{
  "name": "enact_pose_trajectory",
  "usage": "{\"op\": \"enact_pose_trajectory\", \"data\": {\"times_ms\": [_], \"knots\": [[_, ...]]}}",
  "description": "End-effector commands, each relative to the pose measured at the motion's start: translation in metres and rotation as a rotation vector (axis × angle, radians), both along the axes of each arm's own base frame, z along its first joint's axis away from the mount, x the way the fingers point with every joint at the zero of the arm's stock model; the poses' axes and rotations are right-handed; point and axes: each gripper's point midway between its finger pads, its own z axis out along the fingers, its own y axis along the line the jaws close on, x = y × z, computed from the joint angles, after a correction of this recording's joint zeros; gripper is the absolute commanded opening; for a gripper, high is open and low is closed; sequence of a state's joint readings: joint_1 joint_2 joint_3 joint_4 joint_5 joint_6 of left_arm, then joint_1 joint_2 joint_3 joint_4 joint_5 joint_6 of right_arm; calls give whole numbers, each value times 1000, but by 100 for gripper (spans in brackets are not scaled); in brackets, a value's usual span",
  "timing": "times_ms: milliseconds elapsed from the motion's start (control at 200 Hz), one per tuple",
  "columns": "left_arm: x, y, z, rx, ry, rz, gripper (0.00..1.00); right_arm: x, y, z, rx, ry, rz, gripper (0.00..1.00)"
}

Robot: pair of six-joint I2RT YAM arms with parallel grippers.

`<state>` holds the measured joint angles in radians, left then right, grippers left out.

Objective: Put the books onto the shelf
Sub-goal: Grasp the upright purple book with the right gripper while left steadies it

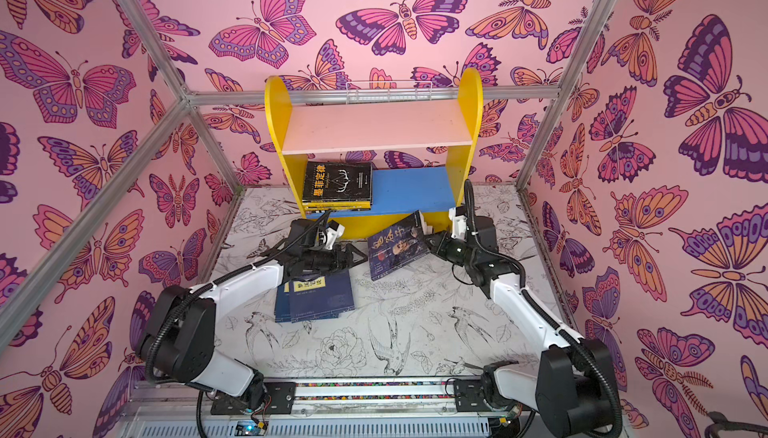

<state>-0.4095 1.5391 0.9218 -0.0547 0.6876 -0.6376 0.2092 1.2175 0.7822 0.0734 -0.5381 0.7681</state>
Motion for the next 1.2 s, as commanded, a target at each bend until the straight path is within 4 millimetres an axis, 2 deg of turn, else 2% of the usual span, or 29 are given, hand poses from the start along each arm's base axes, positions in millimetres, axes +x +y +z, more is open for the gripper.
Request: {"op": "enact_pose_trajectory", "data": {"times_ms": [0, 225, 671, 966, 1112, 1192], "knots": [[-7, -2, 3, -52, 18, -16, 90, -1, 10, 48, 141, -118, 36, 0], [-12, -10, 7, -150, 9, -38, 91, 1, 14, 65, 268, -140, 30, 0], [-8, -23, 29, -277, -27, -89, 90, 6, 15, 84, 365, -178, 15, 0], [3, -28, 49, -346, -72, -73, 88, -1, 35, 81, 392, -157, 73, 0], [9, -24, 56, -357, -93, -40, 82, -4, 39, 73, 391, -135, 86, 0], [11, -20, 60, -357, -104, -21, 69, -9, 42, 65, 371, -110, 110, 0]]}}
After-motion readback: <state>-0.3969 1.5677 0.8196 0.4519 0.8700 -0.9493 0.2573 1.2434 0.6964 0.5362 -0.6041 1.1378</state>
